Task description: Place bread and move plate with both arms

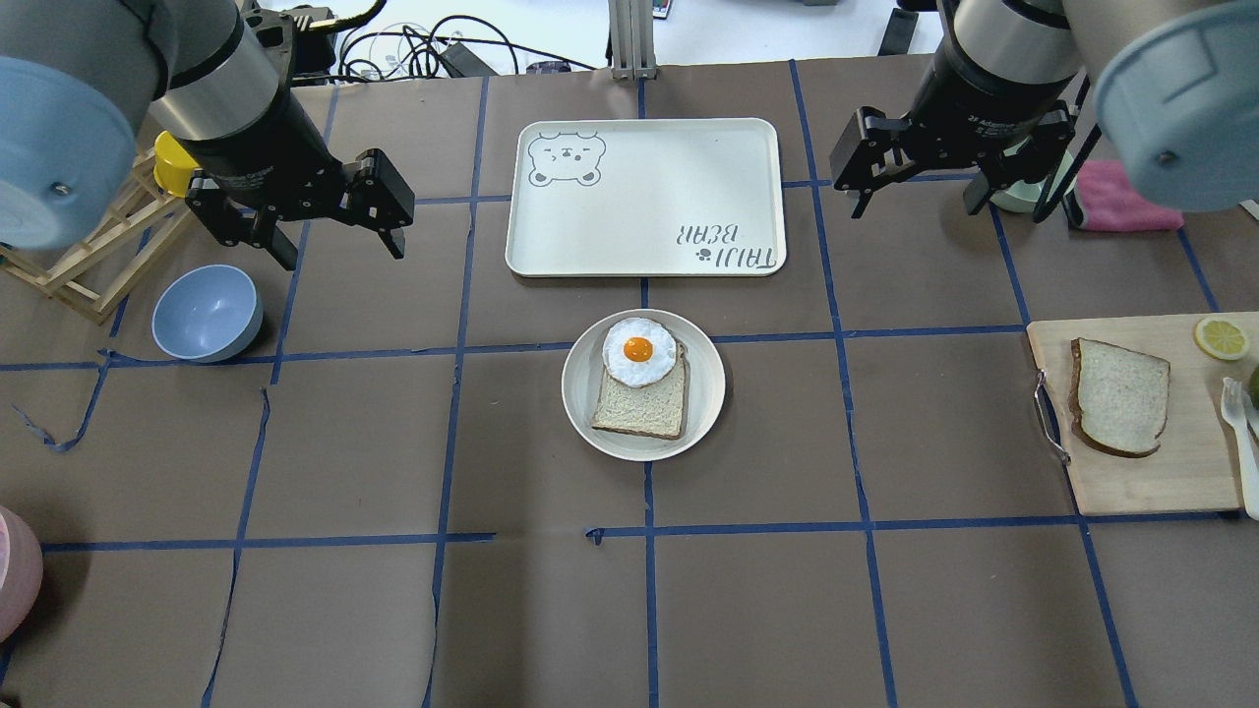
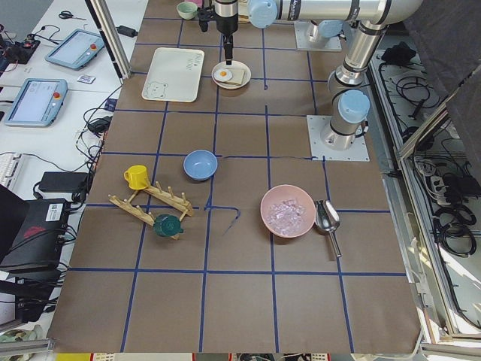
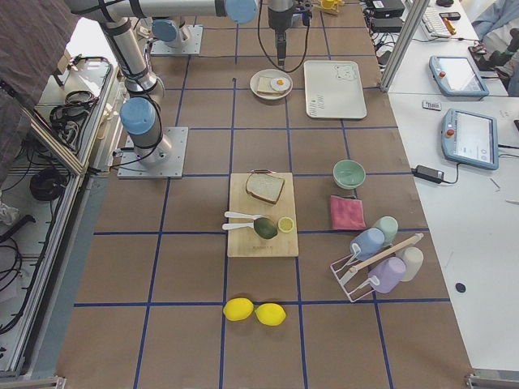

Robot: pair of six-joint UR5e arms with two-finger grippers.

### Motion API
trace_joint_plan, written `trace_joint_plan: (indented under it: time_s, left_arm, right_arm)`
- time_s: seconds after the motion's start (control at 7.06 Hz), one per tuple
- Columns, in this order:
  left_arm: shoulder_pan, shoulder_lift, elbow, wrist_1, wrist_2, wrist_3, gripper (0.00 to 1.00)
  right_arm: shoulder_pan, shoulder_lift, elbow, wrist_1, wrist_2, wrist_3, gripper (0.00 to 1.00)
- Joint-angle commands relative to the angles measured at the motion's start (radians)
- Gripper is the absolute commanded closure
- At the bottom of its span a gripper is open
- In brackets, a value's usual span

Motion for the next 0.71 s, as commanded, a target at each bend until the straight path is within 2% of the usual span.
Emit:
trace_joint_plan:
  time_s: [0.0,0.57]
  left_arm:
    - [0.002,0.005,-0.001,-0.002,0.001,0.001,0.0]
    - [0.002,0.005,-0.002,-0.002,0.001,-0.001,0.0]
  right_arm:
    - [0.0,0.003,-0.003,-0.006,-0.002,-0.002,0.0]
    - [0.002,0.019,-0.006,-0.003,-0.016,-0.01,0.0]
